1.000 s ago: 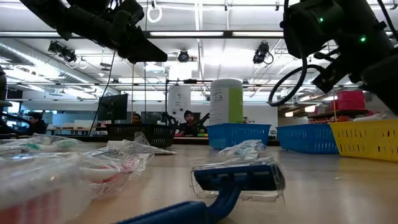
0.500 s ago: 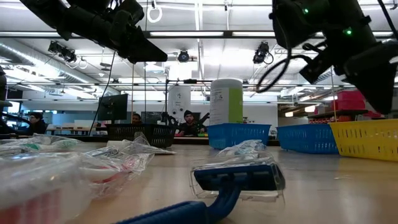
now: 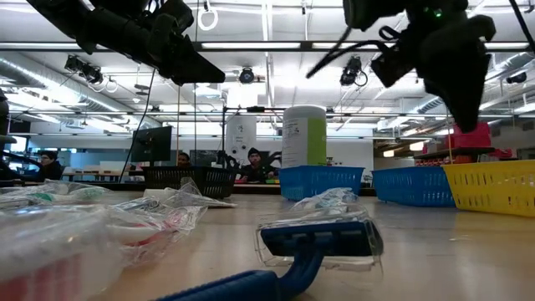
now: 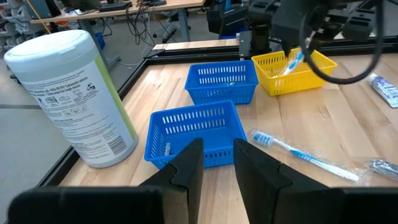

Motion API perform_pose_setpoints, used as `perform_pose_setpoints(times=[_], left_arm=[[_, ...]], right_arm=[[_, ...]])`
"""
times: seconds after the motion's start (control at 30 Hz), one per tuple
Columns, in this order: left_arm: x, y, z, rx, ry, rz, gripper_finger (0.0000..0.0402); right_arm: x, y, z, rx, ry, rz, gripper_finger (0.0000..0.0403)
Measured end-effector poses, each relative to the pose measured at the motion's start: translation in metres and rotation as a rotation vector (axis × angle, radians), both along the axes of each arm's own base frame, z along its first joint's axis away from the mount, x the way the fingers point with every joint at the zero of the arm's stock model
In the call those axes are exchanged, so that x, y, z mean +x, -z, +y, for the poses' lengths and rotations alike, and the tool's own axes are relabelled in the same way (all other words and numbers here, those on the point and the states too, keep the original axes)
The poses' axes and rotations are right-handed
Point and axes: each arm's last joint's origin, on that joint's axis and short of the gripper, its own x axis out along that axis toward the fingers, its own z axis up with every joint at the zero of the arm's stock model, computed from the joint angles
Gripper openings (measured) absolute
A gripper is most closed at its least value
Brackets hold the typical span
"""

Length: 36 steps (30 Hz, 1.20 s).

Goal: Pick & Place Travel size toiletries
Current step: Put the toothpaste into the black basket

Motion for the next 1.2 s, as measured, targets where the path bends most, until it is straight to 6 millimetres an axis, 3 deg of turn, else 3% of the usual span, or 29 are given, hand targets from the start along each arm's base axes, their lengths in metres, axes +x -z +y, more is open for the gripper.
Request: perform_pose_setpoints(times=[0.27, 0.5, 0.67, 0.9, 1.03, 1.2], left_arm=[[0.0, 0.0, 0.0, -0.07, -0.019, -0.017, 0.0097], [0.002, 0.004, -0.003, -0.275, 0.014, -0.034, 0.0098], [0.003, 0.008, -0.017, -0.314, 0.094, -0.01, 0.0099], [0.011, 0.014, -0.051, -0.323, 0.185, 0.015, 0.0098], [0.007, 0.024, -0.061, -0.357, 0.085, 0.095, 0.0099], [-0.007, 0.036, -0.056, -0.378, -0.132, 0.263, 0.0099]], right_arm=[[0.042, -0.002, 0.004, -0.081, -0.282, -0.453, 0.0165], [0.071, -0.015, -0.001, -0.334, -0.435, -0.745, 0.0177], [0.079, -0.021, -0.02, -0.493, -0.414, -0.776, 0.0199], [0.079, -0.017, -0.048, -0.516, -0.292, -0.753, 0.0228], [0.075, -0.008, -0.054, -0.51, -0.265, -0.717, 0.0237], [0.071, 0.001, -0.056, -0.508, -0.269, -0.686, 0.0244]])
